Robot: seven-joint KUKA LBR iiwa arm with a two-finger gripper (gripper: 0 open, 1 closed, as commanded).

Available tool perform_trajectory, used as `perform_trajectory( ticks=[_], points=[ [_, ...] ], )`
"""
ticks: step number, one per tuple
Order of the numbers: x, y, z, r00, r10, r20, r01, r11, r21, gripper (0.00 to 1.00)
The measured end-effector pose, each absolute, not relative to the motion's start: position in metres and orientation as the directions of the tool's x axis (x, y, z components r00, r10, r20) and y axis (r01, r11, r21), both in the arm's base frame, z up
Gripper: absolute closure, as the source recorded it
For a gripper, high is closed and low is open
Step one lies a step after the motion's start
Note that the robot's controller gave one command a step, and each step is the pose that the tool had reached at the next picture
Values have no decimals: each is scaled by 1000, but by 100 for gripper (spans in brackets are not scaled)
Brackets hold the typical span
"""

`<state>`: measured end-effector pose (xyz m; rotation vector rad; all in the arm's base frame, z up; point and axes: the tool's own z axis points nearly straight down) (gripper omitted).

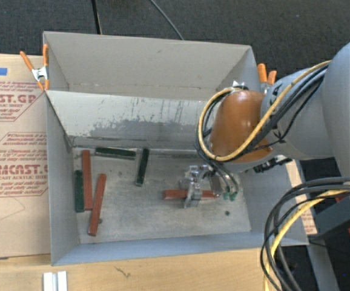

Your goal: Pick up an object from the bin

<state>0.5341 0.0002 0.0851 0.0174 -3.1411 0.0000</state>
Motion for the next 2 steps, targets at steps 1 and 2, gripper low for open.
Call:
perform_trajectory(
  ticks=[1,2],
  points=[
    [532,0,98,-1000,-11,8,-11,1000,0,100],
    [533,1,119,-1000,-11,5,-11,1000,0,100]
  ],
)
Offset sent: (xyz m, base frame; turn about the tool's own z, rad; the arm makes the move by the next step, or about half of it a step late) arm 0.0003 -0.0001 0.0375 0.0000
